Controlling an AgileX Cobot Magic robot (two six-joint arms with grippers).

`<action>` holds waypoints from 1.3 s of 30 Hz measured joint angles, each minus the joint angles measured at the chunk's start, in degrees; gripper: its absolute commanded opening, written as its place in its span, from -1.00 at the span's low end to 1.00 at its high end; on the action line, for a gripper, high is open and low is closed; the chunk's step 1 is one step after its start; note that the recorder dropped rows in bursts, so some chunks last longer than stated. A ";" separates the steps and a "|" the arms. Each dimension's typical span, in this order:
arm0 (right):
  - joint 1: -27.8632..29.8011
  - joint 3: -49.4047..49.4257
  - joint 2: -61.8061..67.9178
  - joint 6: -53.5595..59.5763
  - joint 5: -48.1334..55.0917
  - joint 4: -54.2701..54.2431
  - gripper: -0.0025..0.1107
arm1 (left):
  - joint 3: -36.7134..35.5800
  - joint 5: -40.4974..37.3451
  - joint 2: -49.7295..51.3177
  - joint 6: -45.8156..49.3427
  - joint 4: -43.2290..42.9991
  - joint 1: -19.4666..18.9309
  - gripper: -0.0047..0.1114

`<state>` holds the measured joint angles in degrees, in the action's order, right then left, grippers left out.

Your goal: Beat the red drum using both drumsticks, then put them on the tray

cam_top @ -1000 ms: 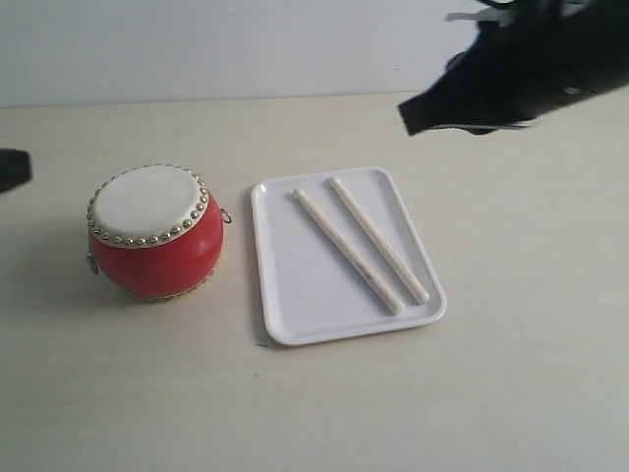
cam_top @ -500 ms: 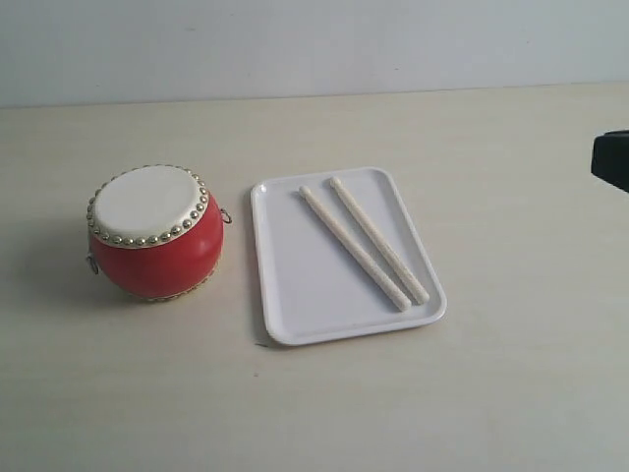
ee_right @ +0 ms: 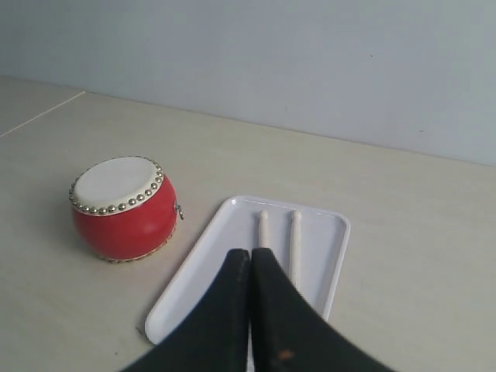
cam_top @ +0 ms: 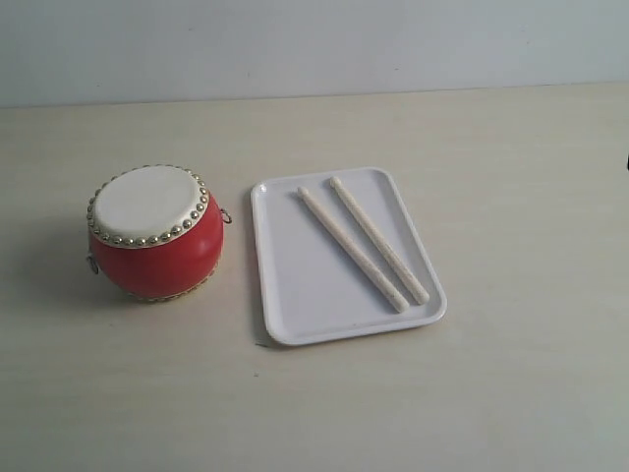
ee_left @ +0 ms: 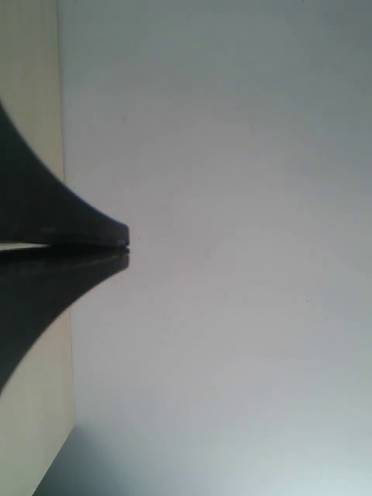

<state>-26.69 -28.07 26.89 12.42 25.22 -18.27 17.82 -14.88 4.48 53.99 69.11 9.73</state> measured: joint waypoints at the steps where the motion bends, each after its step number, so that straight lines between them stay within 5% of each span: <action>1: 0.00 0.00 0.00 0.00 0.00 0.00 -0.96 | 0.00 0.00 0.00 0.00 0.02 0.00 -0.92; 13: 0.00 0.00 0.00 -0.12 0.12 0.00 -0.96 | 0.00 -0.11 -0.89 -0.44 0.02 -0.15 -0.92; 20: 0.00 0.10 -0.10 -0.12 0.23 0.00 -0.96 | -5.40 0.25 -4.26 3.09 -0.76 -4.44 -0.92; 25: 0.00 0.14 -0.24 -0.12 0.34 0.00 -0.96 | -17.23 9.88 -4.26 4.44 -1.02 -9.02 -0.92; 39: 0.00 0.14 -0.24 -0.22 0.27 0.00 -0.96 | -17.61 14.88 -4.26 2.37 -2.17 -9.13 -0.92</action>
<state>-26.69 -27.93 26.66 12.20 25.49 -18.27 0.20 0.00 0.22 56.36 66.94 0.60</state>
